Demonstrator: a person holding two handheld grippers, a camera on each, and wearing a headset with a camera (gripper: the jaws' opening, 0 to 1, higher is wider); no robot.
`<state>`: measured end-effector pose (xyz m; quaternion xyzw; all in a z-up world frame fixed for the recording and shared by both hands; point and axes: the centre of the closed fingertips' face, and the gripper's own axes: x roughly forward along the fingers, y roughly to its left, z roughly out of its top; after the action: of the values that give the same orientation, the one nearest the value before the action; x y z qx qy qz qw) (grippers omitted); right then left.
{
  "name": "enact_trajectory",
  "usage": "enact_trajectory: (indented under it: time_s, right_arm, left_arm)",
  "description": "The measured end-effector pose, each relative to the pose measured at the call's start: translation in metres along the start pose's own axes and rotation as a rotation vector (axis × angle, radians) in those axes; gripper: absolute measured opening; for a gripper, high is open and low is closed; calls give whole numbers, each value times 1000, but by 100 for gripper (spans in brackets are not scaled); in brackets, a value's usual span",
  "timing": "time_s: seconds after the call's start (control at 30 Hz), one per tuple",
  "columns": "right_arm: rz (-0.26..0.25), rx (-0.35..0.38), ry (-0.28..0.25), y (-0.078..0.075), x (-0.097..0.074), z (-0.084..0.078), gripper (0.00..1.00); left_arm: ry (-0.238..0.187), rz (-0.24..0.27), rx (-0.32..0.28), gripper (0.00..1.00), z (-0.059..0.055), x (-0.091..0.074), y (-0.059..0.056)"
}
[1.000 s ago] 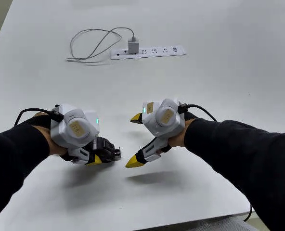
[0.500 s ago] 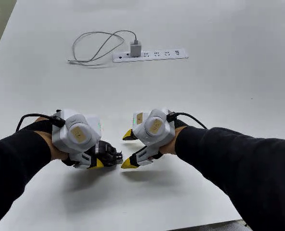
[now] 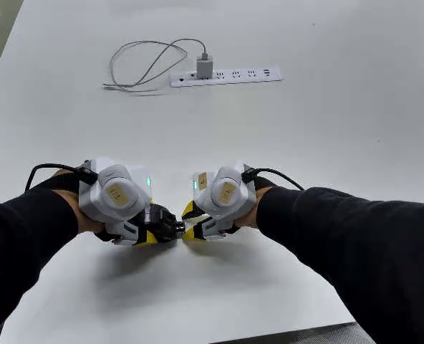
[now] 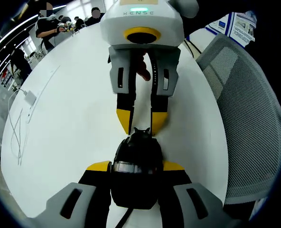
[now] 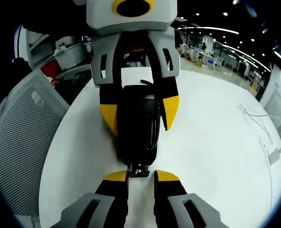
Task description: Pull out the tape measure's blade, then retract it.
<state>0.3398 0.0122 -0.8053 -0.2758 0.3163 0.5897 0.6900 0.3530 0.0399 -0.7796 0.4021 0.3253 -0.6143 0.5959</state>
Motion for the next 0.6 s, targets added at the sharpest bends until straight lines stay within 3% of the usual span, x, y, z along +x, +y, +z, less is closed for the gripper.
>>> enact_trajectory:
  time_s: [0.4,0.6]
  right_arm:
    - [29,-43,-11,3,3,3,10]
    - [23,5,-24,1,3,2,9]
  left_arm:
    - [-8,-8,17,33,1,-1,-1]
    - [0,-14,20,33,1,-1,-1]
